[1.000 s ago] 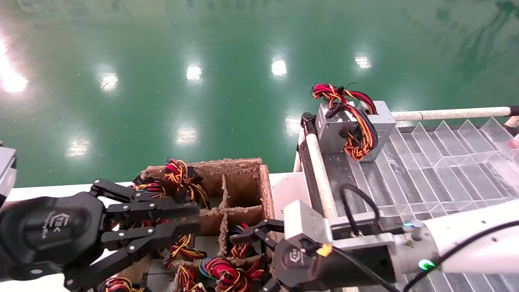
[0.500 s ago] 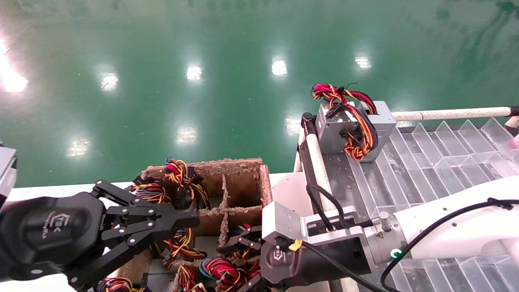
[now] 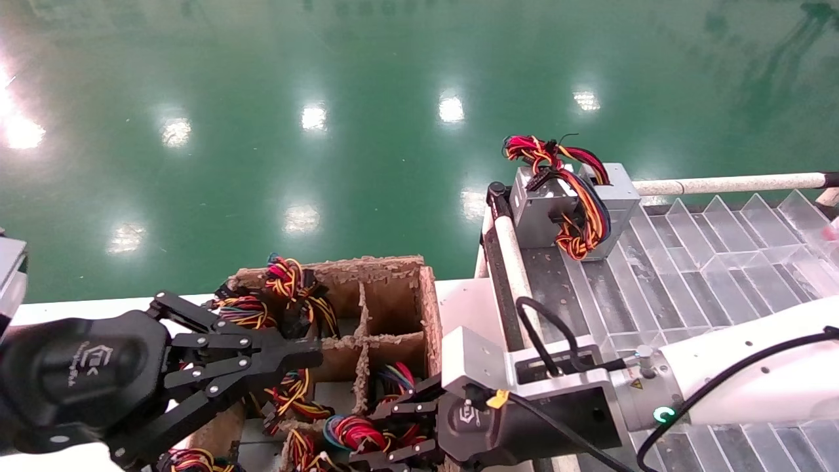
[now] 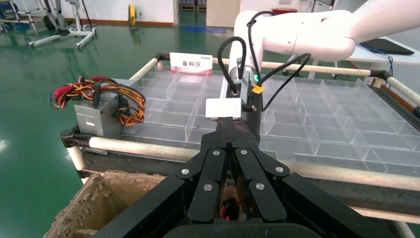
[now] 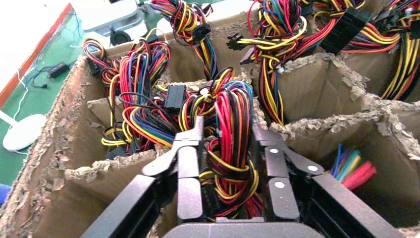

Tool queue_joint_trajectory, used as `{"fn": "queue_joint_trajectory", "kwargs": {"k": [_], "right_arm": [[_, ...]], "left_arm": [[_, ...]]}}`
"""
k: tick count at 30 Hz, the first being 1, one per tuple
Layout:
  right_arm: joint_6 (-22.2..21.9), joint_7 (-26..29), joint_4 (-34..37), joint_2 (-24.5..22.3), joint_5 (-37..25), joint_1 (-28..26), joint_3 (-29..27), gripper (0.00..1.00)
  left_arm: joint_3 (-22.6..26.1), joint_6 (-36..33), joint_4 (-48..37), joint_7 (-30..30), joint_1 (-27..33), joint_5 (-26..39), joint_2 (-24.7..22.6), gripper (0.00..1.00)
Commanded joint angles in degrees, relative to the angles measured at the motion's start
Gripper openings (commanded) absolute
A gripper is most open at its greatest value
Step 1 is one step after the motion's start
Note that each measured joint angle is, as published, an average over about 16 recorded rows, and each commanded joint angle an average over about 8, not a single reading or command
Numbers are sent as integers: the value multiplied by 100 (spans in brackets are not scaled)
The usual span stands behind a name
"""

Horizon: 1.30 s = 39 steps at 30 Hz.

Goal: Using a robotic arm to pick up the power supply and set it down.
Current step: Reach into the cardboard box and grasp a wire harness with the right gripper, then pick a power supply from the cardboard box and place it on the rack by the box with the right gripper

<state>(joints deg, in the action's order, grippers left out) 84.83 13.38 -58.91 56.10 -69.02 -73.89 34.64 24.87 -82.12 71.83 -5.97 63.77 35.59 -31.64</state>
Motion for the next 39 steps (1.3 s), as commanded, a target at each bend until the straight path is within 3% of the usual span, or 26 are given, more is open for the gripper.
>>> {"fn": "queue_joint_trajectory", "kwargs": {"k": [1, 17, 39], "right_arm": [[-6, 25, -37, -45, 31, 29, -21, 0], [233, 170, -209, -168, 70, -209, -22, 0], [529, 611, -1121, -837, 1134, -1311, -204, 0]], "left_arm": [[0, 0, 0, 0, 0, 0, 0, 0], [0, 0, 0, 0, 0, 0, 0, 0], [0, 0, 0, 0, 0, 0, 0, 0]]}}
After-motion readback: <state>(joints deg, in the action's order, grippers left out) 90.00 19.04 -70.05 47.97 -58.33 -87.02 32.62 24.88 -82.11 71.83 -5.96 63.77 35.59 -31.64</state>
